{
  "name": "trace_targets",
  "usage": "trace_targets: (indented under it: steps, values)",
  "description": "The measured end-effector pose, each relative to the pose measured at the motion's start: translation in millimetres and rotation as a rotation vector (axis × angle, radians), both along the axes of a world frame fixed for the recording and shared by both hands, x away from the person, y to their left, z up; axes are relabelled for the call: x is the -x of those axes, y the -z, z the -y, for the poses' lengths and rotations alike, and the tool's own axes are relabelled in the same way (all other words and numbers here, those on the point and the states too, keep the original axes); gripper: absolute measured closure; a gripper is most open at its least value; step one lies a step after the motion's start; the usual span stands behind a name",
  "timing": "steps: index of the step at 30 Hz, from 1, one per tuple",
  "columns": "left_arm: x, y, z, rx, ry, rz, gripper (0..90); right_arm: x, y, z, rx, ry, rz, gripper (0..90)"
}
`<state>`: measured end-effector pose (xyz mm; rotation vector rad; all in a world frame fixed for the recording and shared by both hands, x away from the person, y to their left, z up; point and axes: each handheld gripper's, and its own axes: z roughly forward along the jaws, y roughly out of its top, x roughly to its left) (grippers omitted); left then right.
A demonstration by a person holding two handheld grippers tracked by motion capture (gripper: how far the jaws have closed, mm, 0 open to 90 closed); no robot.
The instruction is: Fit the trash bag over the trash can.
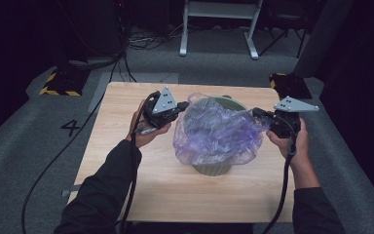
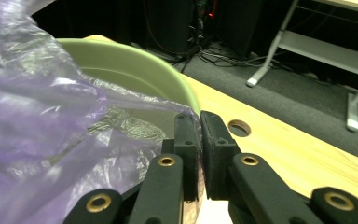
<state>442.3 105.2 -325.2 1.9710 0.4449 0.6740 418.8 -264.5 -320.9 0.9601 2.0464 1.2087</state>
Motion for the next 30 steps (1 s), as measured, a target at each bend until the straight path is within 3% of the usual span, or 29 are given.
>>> trace_targets:
  steps: [5,6,7,8,10,14,16,17,20,21,22,24,25,27,29,30]
  values:
    - [-13.2,-0.5,-3.6,0.039,0.004,-0.043,87.2,-15.2,7.3,8.8,-0.023,0.038,-0.023,88.1]
    - [-13.4,-1.0,-4.5,0.054,0.026,-0.05,83.7,-17.4,8.8,10.6,-0.036,0.043,-0.028,88.3]
    - [-11.5,-3.7,-5.4,0.066,0.042,-0.053,68.9,-19.5,10.5,13.2,-0.058,0.048,-0.031,88.3]
    - [-9.3,-6.2,-6.5,0.07,0.048,-0.05,63.4,-19.1,10.6,13.8,-0.068,0.045,-0.035,88.2]
    - [-2.5,-13.1,-11.2,0.119,0.086,-0.057,52.9,-15.8,9.3,14.0,-0.066,0.041,-0.022,86.0]
    - [5.9,-21.2,-18.2,0.151,0.104,-0.043,46.6,-7.8,4.5,16.3,-0.058,0.044,0.0,80.6]
    - [13.7,-31.6,-25.7,0.196,0.099,-0.058,32.6,-3.5,1.3,17.8,-0.053,0.037,0.008,83.9]
    - [13.7,-31.6,-25.7,0.196,0.099,-0.058,29.8,-1.6,0.0,17.9,-0.046,0.031,0.015,84.9]
    - [27.2,-40.7,-25.7,0.225,0.178,-0.082,23.2,1.2,-1.9,16.8,-0.038,0.028,0.021,86.3]
    - [43.9,-43.6,-17.0,0.195,0.254,-0.095,19.9,3.2,-3.4,14.8,-0.034,0.019,0.027,86.3]
    - [43.9,-43.6,-17.0,0.195,0.254,-0.095,16.9,3.2,-3.4,14.8,-0.034,0.019,0.027,86.3]
    - [56.2,-42.4,-8.4,0.166,0.314,-0.103,16.1,4.7,-4.2,12.7,-0.03,0.012,0.031,86.2]
    - [66.7,-39.7,5.0,0.094,0.307,-0.099,16.1,5.8,-4.1,10.3,-0.024,0.004,0.032,86.1]
    - [70.0,-38.0,10.9,0.072,0.302,-0.101,16.5,6.4,-3.8,8.8,-0.021,0.0,0.033,85.8]
    - [73.6,-32.9,22.1,0.012,0.261,-0.113,28.8,8.4,-3.5,6.5,-0.017,-0.009,0.038,85.8]
    - [75.6,-26.6,27.4,-0.042,0.26,-0.094,42.5,11.7,-2.8,5.3,-0.021,-0.023,0.042,85.8]
